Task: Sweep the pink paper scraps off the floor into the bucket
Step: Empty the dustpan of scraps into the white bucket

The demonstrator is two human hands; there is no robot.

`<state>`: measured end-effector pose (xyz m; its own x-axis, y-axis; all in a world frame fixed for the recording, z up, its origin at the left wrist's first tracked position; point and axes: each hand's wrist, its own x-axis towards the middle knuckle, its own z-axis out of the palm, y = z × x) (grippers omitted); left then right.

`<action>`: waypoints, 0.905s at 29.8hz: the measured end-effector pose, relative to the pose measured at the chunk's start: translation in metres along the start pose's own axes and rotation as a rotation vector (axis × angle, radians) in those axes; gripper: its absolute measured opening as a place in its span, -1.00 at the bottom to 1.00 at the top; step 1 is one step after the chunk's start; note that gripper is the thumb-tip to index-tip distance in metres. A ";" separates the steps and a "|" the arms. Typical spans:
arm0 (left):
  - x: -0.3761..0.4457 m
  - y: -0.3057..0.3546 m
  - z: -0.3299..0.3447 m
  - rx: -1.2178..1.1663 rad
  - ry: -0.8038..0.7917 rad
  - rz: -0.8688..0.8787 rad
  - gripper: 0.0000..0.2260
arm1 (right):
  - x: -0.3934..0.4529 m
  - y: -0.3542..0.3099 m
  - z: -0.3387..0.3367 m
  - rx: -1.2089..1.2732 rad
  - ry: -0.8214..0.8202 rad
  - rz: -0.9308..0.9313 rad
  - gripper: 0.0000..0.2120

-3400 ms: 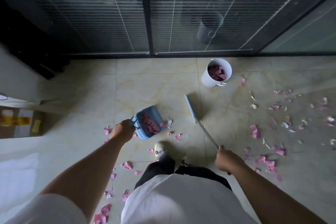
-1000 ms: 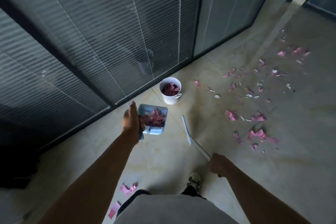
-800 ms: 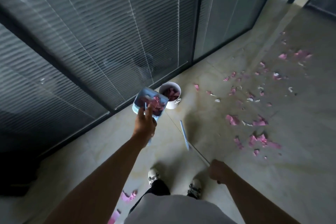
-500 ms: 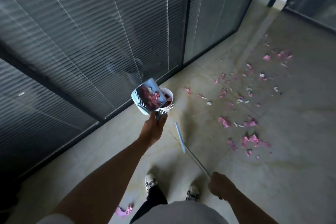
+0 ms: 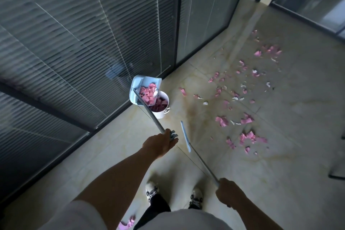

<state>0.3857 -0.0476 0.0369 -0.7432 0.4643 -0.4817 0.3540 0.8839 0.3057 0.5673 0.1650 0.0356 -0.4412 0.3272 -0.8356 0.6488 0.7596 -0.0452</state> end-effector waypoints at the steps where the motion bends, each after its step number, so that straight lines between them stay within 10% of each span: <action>1: 0.000 -0.001 0.001 0.024 -0.024 0.008 -0.55 | 0.000 0.000 0.000 -0.002 -0.005 0.001 -0.78; 18: -0.017 0.015 0.034 0.401 -0.014 0.092 -0.57 | 0.009 0.009 0.000 -0.014 -0.035 0.006 -0.72; 27: -0.042 0.034 0.021 0.234 0.108 -0.042 -0.50 | 0.009 0.016 -0.010 -0.122 -0.061 -0.107 -0.78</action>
<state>0.4414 -0.0355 0.0501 -0.8118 0.4294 -0.3956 0.4339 0.8971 0.0834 0.5675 0.1856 0.0332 -0.4630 0.2092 -0.8613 0.5185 0.8521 -0.0718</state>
